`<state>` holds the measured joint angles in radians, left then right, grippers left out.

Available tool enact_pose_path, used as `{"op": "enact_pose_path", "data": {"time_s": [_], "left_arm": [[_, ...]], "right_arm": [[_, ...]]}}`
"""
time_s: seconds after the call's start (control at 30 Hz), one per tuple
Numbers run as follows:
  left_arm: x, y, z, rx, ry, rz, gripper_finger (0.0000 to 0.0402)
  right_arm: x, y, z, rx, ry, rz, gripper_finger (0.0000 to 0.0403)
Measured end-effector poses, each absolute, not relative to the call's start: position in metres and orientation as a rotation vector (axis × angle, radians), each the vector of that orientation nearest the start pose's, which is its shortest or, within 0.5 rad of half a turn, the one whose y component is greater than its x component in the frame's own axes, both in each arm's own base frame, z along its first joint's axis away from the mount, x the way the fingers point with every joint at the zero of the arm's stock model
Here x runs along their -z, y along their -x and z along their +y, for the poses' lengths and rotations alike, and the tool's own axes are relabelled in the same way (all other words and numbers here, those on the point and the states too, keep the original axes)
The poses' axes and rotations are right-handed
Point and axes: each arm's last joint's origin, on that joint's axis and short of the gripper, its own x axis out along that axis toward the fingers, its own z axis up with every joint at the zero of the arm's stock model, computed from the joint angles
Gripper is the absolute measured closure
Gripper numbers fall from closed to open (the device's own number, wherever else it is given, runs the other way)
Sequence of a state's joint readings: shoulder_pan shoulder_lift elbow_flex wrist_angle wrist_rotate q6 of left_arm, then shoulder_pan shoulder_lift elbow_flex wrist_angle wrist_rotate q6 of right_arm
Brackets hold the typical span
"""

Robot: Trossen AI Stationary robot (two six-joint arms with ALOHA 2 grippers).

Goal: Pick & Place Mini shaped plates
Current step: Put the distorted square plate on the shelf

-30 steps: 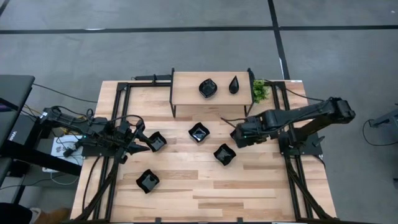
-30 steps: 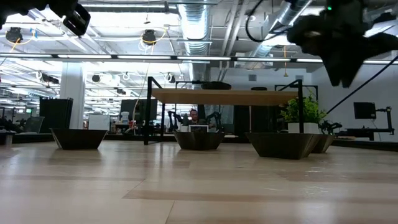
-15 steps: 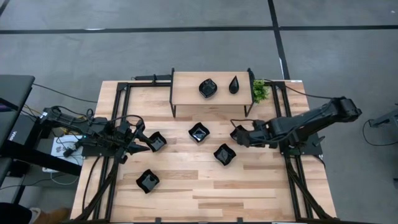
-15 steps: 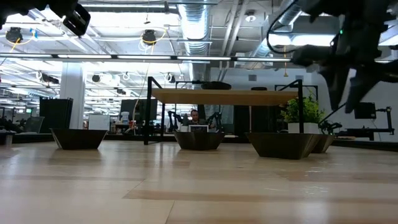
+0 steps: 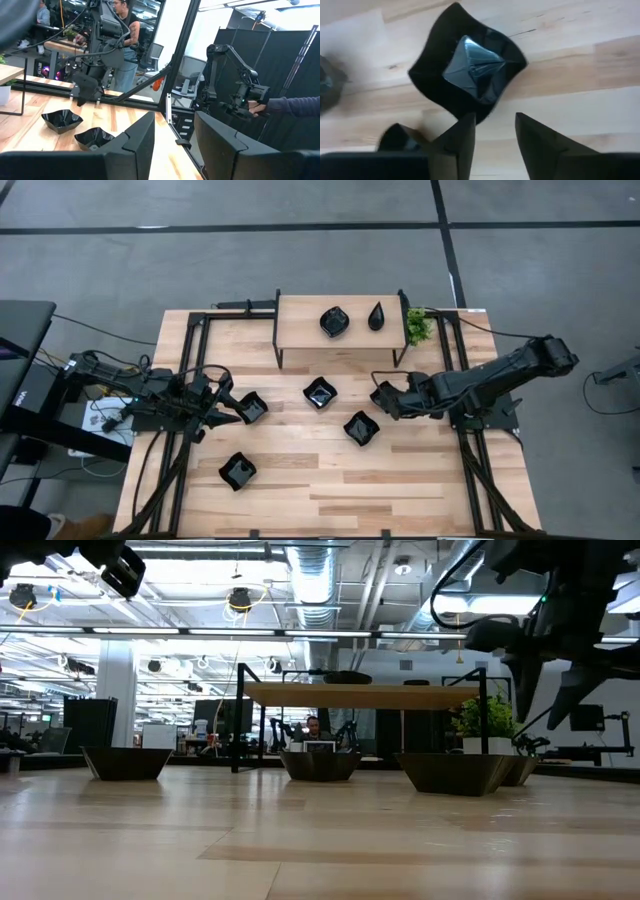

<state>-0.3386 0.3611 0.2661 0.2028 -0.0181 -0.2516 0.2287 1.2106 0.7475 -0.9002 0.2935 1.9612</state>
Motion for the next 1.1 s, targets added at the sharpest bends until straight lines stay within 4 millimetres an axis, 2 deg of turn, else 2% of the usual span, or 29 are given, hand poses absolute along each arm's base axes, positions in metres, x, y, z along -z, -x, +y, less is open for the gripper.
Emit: {"op": "enact_pose_path", "data": {"time_s": [0.2, 0.57, 0.77, 0.9, 1.0, 1.1], "left_arm": [[-0.244, -0.112, -0.039, 0.332, 0.269, -0.066, 0.0261], [-0.244, -0.112, -0.039, 0.332, 0.268, -0.066, 0.0261], [-0.244, -0.112, -0.039, 0.332, 0.268, -0.066, 0.0261], [-0.244, -0.112, -0.039, 0.332, 0.268, -0.066, 0.0261], [-0.244, -0.112, -0.039, 0.333, 0.268, -0.066, 0.0261], [-0.244, -0.112, -0.039, 0.333, 0.268, -0.067, 0.0261]], "right_arm": [[-0.201, -0.191, 0.042, 1.24, -1.322, 0.653, 0.0235], [-0.185, -0.195, 0.058, 1.314, -1.325, 0.661, 0.0244], [-0.184, -0.198, 0.044, 1.354, -1.306, 0.654, 0.0244], [-0.193, -0.196, 0.031, 1.318, -1.298, 0.658, 0.0245], [-0.197, -0.187, 0.02, 1.279, -1.315, 0.701, 0.0245], [-0.189, -0.17, 0.012, 1.252, -1.364, 0.73, 0.0245]]}}
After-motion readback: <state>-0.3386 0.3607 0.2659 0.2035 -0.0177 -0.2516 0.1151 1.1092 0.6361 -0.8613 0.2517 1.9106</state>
